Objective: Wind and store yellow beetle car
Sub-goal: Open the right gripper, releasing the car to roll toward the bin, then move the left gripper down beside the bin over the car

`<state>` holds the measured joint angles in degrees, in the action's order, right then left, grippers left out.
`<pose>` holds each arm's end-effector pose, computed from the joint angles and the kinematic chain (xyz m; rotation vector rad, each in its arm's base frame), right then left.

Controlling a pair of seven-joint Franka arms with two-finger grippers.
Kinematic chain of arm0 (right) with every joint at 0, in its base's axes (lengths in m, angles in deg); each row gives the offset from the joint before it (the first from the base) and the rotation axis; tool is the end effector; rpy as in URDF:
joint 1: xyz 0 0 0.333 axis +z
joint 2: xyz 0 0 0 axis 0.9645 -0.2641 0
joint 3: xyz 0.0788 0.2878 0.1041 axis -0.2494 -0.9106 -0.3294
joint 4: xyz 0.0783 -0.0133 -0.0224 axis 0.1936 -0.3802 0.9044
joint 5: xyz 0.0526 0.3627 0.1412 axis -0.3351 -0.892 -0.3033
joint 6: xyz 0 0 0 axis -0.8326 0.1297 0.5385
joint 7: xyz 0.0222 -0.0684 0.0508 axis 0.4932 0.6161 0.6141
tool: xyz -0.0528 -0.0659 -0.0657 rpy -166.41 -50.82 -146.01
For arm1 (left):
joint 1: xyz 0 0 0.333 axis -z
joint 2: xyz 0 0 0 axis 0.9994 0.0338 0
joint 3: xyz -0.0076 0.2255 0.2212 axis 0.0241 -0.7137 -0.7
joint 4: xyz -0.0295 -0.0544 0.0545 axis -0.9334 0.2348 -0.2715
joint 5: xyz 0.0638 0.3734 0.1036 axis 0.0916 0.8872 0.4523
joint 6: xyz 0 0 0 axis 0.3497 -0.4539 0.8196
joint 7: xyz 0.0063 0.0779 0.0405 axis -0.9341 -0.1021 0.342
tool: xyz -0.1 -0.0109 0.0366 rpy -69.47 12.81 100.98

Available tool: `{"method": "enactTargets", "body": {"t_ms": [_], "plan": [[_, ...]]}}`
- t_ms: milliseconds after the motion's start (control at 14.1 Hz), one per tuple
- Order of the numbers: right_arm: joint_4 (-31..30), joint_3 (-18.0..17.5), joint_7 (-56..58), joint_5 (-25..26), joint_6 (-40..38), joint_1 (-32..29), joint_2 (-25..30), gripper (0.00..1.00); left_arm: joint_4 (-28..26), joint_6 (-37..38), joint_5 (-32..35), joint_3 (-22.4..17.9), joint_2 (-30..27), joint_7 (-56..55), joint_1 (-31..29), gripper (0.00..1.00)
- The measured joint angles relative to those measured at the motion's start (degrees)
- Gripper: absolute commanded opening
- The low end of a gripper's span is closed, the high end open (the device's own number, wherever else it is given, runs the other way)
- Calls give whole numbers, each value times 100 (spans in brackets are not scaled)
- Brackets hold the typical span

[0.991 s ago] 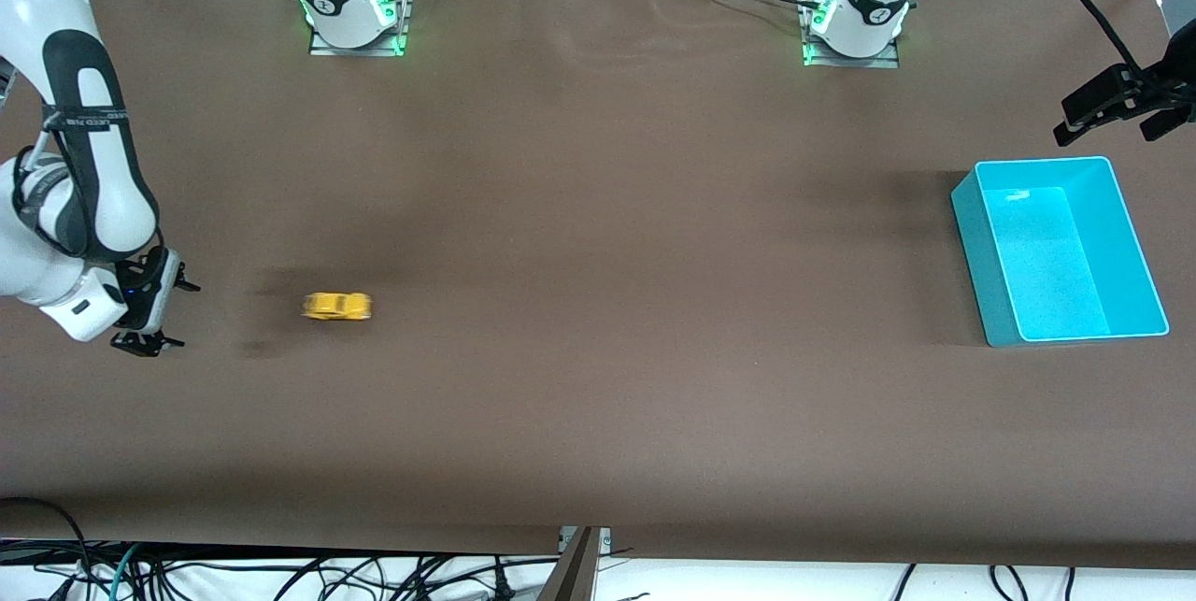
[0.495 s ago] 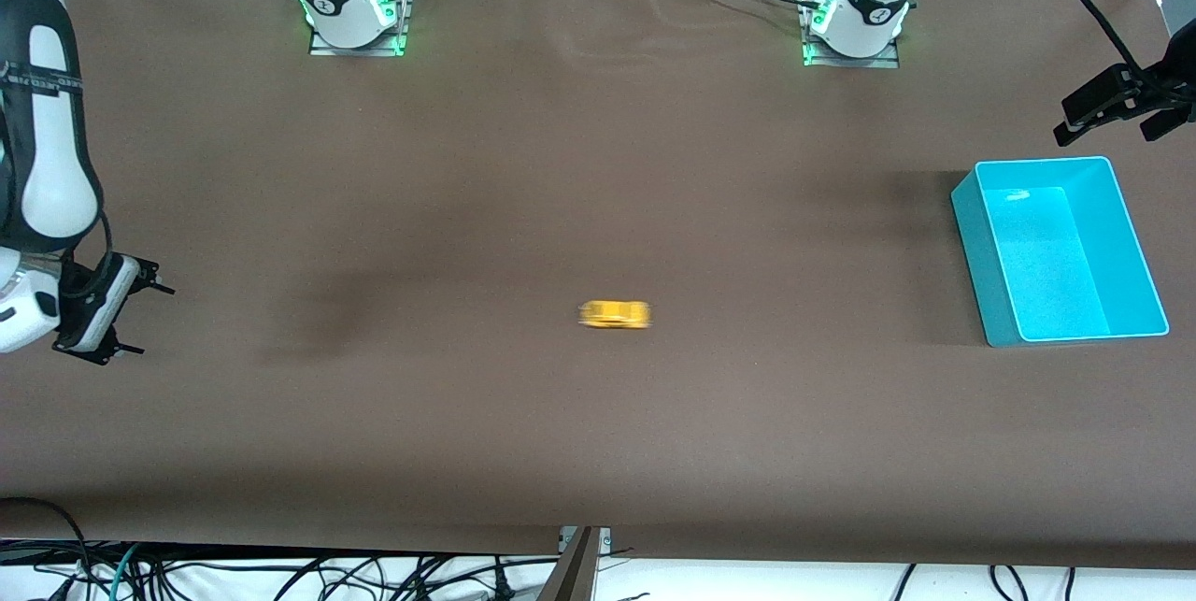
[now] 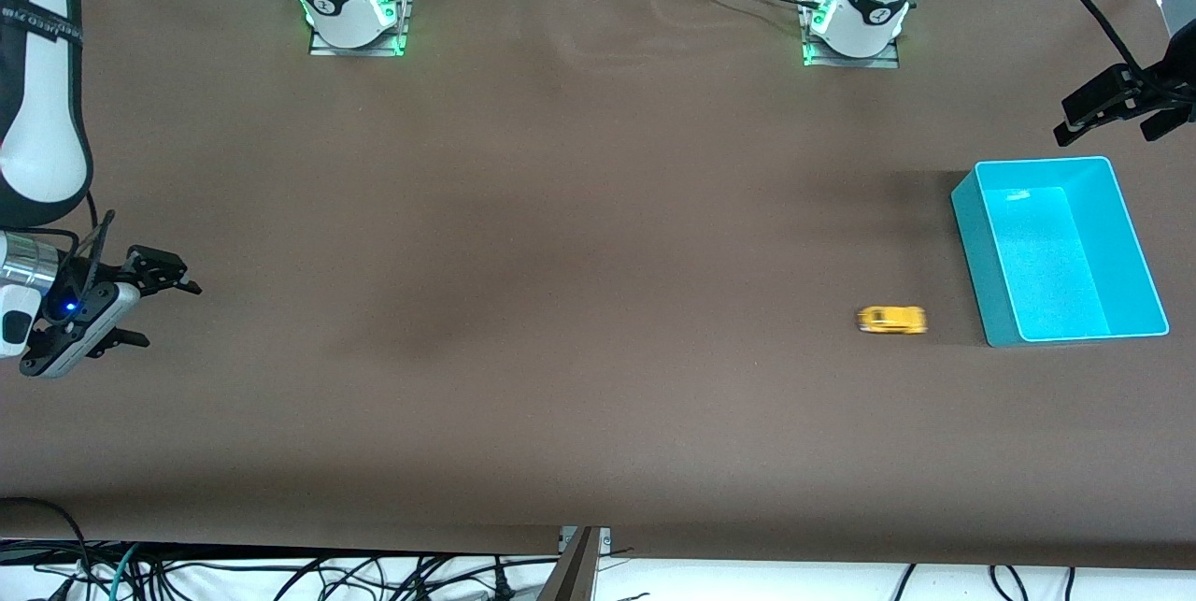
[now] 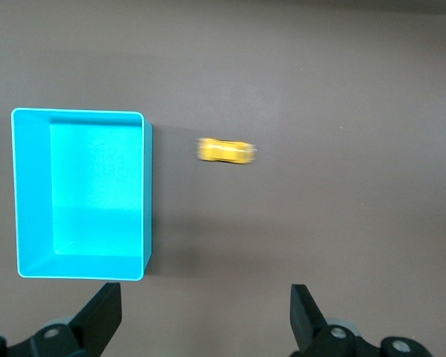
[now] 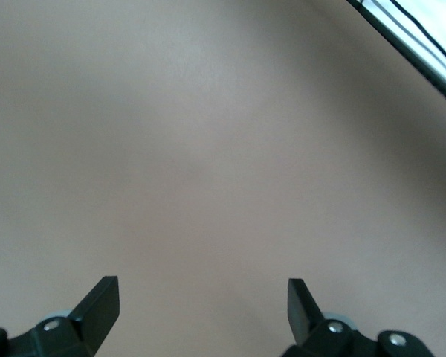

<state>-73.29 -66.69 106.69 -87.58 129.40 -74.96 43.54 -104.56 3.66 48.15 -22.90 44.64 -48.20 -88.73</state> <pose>0.6932 -0.0492 0.4443 -2.7625 -1.0920 -0.0897 0.5408 0.0099 0.6591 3.1208 0.1746 0.0024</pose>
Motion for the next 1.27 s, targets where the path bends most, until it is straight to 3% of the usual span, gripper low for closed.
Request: {"method": "enactTargets", "body": {"t_ms": [566, 849, 1274], "plan": [[32, 41, -2446, 89, -824, 105, 745, 100, 0, 0, 0, 99, 75, 0, 19, 100], [31, -330, -3158, 1114, -1008, 125, 990, 100, 0, 4, 0, 327, 183, 0, 57, 100], [39, -418, -3276, 1667, -860, 66, 1481, 100, -1, 73, 0, 427, 414, 0, 102, 100]]}}
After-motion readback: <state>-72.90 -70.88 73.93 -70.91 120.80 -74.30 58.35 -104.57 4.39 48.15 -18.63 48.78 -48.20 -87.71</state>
